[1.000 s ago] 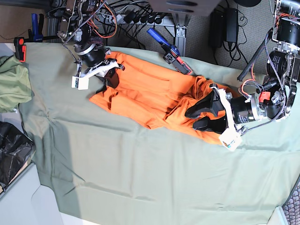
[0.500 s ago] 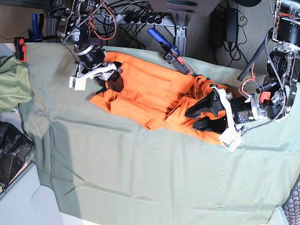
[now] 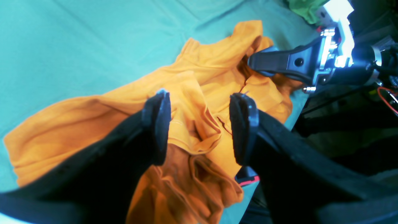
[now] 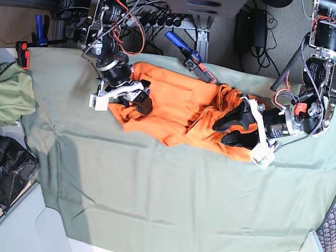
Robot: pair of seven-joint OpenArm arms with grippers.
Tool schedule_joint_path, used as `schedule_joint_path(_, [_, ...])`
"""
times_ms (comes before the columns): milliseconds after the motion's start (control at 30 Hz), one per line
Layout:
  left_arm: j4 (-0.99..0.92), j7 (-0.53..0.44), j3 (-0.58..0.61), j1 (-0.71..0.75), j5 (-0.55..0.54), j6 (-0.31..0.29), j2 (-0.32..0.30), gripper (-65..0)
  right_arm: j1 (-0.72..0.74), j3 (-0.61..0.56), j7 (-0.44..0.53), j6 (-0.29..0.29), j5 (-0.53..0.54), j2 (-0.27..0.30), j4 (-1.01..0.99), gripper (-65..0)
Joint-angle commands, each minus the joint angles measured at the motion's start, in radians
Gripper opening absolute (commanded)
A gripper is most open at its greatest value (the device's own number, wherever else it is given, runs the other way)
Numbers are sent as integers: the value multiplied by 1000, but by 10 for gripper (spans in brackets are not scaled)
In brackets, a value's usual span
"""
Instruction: Fold the T-shirt properly
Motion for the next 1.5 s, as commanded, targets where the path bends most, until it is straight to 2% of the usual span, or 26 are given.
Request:
schedule_joint_path(0, [18, -18, -6, -13, -21, -9, -12, -311, 8, 1, 15, 80, 15, 3, 12, -327])
schedule_joint_path(367, [39, -21, -6, -14, -35, -9, -13, -312, 4, 1, 7, 80, -29, 3, 12, -327])
schedule_joint_path(500, [115, -41, 9, -21, 44, -9, 13, -313, 1, 1, 7, 80, -45, 3, 12, -327])
schedule_joint_path(633, [114, -88, 105, -45, 158, -9, 60, -328, 2, 1, 7, 80, -64, 8, 12, -327])
schedule_joint_path(833, [71, -175, 277, -92, 375, -5, 137, -478, 2, 1, 7, 80, -71, 11, 12, -327])
schedule_joint_path(900, [35, -200, 307, -116, 420, 10, 170, -503, 2, 1, 7, 80, -79, 11, 12, -327])
schedule_joint_path(1100, [-85, -233, 319, -182, 477, 24, 293, -503, -14, 1, 7, 80, -82, 11, 12, -327])
schedule_joint_path(1233, [-183, -290, 319, -212, 537, 24, 349, -505, -32, 1, 7, 80, -82, 11, 12, -327])
schedule_joint_path(1367, [-299, -396, 319, -223, 657, 24, 391, -573, -44, 1, 8, 80, -82, 11, 12, -327])
schedule_joint_path(1467, [-381, -459, 320, -228, 709, 24, 409, -595, -45, 1, 8, 80, -82, 11, 12, -327])
